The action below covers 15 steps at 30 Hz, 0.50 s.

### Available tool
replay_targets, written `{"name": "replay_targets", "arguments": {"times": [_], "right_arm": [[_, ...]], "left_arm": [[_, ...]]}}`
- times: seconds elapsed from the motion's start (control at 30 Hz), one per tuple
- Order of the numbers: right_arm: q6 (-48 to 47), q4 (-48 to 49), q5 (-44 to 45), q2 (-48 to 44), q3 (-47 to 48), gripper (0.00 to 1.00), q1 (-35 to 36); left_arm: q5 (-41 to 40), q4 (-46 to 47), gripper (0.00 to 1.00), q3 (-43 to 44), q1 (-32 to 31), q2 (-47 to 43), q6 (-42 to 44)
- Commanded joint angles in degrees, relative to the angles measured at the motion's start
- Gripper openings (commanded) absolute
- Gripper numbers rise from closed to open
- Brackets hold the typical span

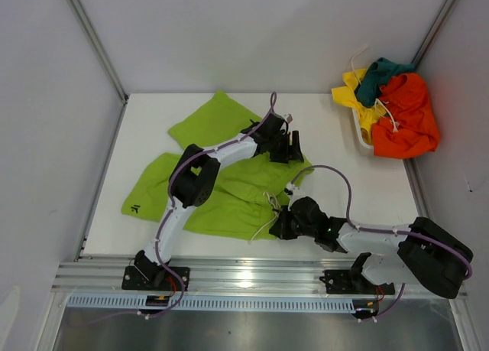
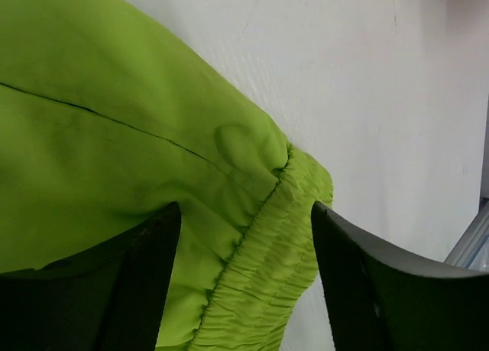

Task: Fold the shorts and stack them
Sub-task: Flatten the shorts out

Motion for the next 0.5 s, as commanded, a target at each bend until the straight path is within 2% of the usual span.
{"name": "replay_targets", "arguments": {"times": [0.0, 0.03, 0.1, 0.17, 0.2, 0.3, 0.47], "right_arm": [[-0.6, 2.3, 3.8, -1.7, -1.6, 0.01, 3.5], [-0.7, 2.1, 6.1, -1.4, -1.7, 0.01, 4.1], [-0.9, 1.8, 7.1, -1.5, -1.8, 0.0, 5.1], [-0.8, 2.0, 7.7, -1.5, -2.5, 0.0, 5.8], [-0.8, 2.6, 7.7, -1.6, -2.7, 0.0, 5.8], [-0.4, 3.8, 7.9, -2.1, -3.7, 0.0, 6.8], [-0.9, 4.5, 11.5, -1.6, -4.4, 0.0, 12.1]], "left_arm": [[-1.4, 0.0, 0.7, 2.0, -0.4, 2.5, -1.8], [-1.4, 0.0, 0.64, 1.9, -0.4, 2.8, -1.8], [-1.1, 0.0, 0.59, 2.4, -0.4, 3.2, -1.8], [-1.5, -1.2, 0.49, 3.0, -0.4, 4.1, -1.6], [-3.1, -1.9, 0.37, 3.5, -0.4, 4.3, -1.6], [-4.7, -2.1, 0.2, 3.2, -0.4, 4.5, -2.0], [-5.4, -4.1, 0.17, 8.5, -0.3, 7.7, -3.1]]}}
